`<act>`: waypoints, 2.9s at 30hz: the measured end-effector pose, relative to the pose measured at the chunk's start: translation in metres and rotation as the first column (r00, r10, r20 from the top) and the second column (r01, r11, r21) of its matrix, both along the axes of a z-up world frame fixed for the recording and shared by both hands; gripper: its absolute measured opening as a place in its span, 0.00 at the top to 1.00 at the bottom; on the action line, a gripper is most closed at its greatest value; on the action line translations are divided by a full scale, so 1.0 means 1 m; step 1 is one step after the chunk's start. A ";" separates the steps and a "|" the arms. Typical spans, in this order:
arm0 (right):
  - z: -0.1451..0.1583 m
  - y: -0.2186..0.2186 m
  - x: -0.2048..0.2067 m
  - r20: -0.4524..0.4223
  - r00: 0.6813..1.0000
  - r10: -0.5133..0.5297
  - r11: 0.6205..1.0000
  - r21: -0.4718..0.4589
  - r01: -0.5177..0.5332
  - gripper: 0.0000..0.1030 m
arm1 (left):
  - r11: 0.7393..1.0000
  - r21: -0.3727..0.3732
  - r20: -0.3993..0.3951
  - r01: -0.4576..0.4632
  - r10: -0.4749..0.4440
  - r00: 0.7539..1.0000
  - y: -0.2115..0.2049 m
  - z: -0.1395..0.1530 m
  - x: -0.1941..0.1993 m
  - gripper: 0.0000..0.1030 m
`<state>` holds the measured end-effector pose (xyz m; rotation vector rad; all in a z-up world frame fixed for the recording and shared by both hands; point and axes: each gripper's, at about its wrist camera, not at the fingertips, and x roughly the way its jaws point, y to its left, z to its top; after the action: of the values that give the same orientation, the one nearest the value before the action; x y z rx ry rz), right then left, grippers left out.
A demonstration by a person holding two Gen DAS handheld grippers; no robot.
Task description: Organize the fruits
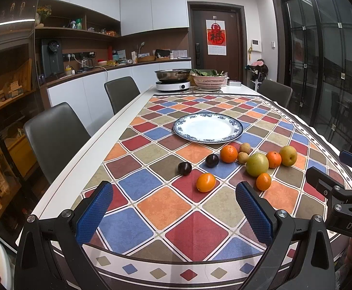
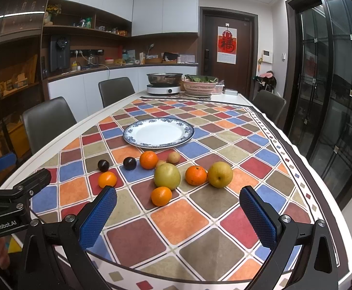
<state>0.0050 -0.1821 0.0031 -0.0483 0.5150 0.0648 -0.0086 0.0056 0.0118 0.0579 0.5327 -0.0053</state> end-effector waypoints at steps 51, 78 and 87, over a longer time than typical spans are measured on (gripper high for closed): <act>-0.022 0.007 0.028 -0.104 0.994 0.045 0.999 -0.008 -0.046 0.01 | 1.000 -0.005 -0.097 0.012 -0.012 0.995 0.000 -0.020 0.026 0.01; -0.066 0.013 0.108 -0.323 0.939 0.123 0.992 0.052 -0.112 0.26 | 0.976 -0.077 -0.371 0.206 -0.219 0.902 -0.028 -0.068 0.129 0.40; -0.076 0.014 0.117 -0.363 0.923 0.130 0.991 0.063 -0.115 0.34 | 0.971 -0.029 -0.378 0.237 -0.230 0.897 -0.035 -0.076 0.142 0.53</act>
<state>0.1224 -0.1677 -0.0730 -0.0287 0.8851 0.2101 0.1330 -0.0290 -0.0642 0.1400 0.9126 -0.2524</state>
